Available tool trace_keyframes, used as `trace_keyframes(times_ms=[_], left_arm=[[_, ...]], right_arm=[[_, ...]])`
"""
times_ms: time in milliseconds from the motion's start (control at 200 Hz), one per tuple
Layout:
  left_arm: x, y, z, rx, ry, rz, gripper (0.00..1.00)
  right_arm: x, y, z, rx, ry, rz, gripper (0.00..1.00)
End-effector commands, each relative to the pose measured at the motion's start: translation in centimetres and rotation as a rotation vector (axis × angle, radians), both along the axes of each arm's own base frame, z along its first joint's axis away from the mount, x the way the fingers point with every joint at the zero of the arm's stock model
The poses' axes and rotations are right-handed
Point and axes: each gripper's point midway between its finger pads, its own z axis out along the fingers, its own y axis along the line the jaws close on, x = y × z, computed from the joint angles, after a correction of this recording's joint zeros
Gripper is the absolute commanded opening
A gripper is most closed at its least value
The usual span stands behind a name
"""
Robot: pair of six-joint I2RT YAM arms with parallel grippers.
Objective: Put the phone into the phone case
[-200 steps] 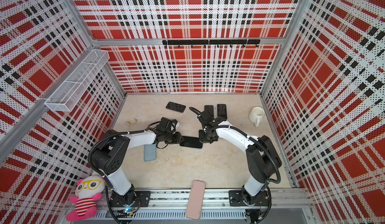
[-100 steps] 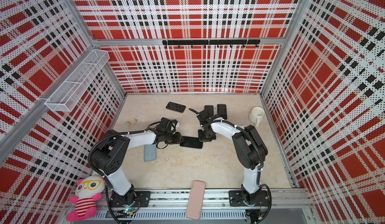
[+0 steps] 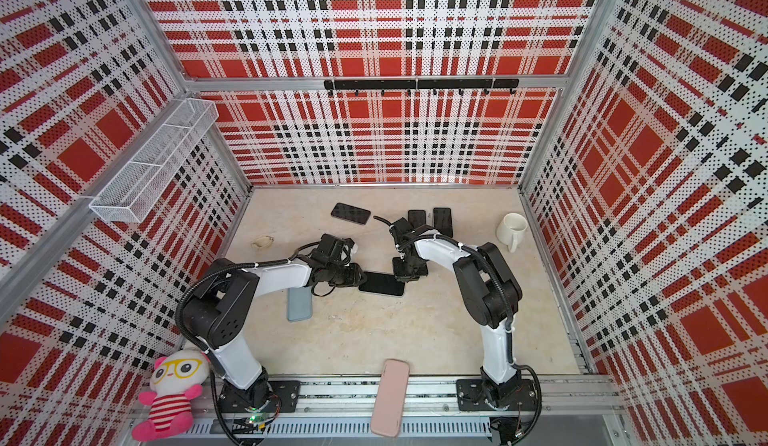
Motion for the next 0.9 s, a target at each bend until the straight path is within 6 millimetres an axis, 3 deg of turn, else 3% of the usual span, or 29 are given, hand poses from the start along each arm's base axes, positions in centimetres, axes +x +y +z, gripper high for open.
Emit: trace_keyframes(times_ms=[0, 411, 581, 666, 827, 897], left_arm=[[-0.8, 0.1, -0.6, 0.015, 0.032, -0.023, 0.31], [0.0, 0.2, -0.8, 0.002, 0.043, -0.011, 0.31], [0.0, 0.3, -1.2, 0.013, 0.047, -0.008, 0.30], [0.0, 0.4, -1.4, 0.017, 0.051, -0.005, 0.30], [0.1, 0.5, -1.4, 0.015, 0.052, -0.004, 0.30], [0.2, 0.5, -1.1, 0.010, 0.046, -0.004, 0.30]], right_arm=[[-2.9, -2.2, -4.3, -0.140, 0.127, 0.038, 0.12], [-6.4, -1.8, -9.0, -0.167, 0.236, 0.069, 0.12], [-6.6, -0.9, -10.0, -0.169, 0.244, 0.100, 0.11], [-5.4, -0.6, -8.3, -0.183, 0.207, 0.115, 0.11], [-2.4, -0.2, 0.1, -0.182, 0.053, 0.112, 0.13], [-1.7, -0.5, 2.8, -0.182, 0.006, 0.103, 0.14]])
